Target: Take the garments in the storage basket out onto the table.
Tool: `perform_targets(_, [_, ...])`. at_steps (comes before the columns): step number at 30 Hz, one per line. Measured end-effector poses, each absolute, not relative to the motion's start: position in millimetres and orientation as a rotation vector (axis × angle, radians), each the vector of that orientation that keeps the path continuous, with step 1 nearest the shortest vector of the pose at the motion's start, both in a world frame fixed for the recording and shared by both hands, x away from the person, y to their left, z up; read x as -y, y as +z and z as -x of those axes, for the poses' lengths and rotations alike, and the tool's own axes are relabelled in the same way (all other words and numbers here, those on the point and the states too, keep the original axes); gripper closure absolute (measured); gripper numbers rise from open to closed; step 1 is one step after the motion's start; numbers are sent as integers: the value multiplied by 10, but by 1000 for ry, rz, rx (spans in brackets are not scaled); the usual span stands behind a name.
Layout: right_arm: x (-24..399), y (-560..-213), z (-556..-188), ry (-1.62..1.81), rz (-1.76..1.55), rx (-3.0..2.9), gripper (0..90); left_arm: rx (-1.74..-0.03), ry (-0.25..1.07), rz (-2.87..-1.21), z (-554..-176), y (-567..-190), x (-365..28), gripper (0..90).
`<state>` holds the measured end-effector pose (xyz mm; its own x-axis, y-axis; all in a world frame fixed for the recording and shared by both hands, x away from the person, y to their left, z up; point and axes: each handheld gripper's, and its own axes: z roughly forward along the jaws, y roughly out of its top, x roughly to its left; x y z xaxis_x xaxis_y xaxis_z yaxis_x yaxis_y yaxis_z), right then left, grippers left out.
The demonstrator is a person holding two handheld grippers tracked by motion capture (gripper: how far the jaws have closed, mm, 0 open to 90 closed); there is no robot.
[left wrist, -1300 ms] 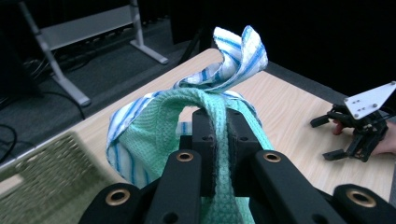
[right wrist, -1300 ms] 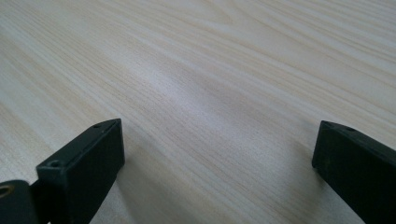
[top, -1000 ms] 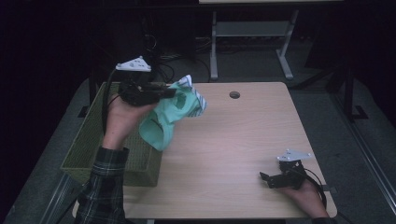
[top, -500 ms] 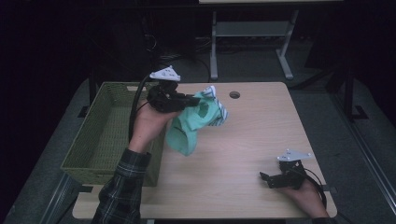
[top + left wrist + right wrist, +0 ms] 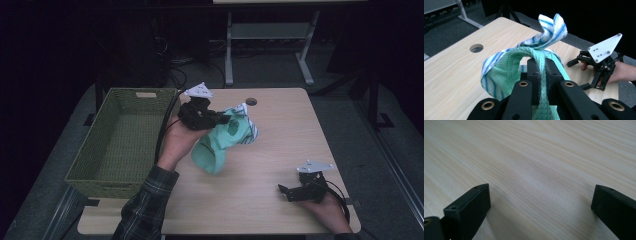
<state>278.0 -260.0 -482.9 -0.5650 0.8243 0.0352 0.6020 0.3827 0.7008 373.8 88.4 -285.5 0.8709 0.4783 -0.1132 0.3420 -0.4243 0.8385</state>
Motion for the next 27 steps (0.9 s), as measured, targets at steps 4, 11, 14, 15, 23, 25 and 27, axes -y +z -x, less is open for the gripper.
perform_targets(4, [2599,-4829,-2780,978,-1249,-2327,19,-600,150,-2062,-3743,-2979,-783,843])
perform_targets(11, [2600,-4829,-2780,978,-1247,-2327,19,-606,112,-2096,-3750,-3240,-609,843])
perform_targets(14, [2600,-4829,-2780,977,-1247,-2327,19,-616,101,-2107,-3756,-3363,-543,843])
perform_targets(15, [2600,-4830,-2781,977,-1245,-2327,19,-623,94,-2107,-3762,-3423,-515,843])
perform_targets(23, [2598,-4830,-2778,974,-1247,-2326,19,-638,72,-2159,-3805,-3785,-342,843])
perform_targets(25, [2598,-4829,-2778,974,-1248,-2326,19,-636,69,-2167,-3801,-3856,-298,843])
perform_targets(27, [2598,-4829,-2778,974,-1248,-2327,19,-622,86,-2184,-3800,-3916,-260,843])
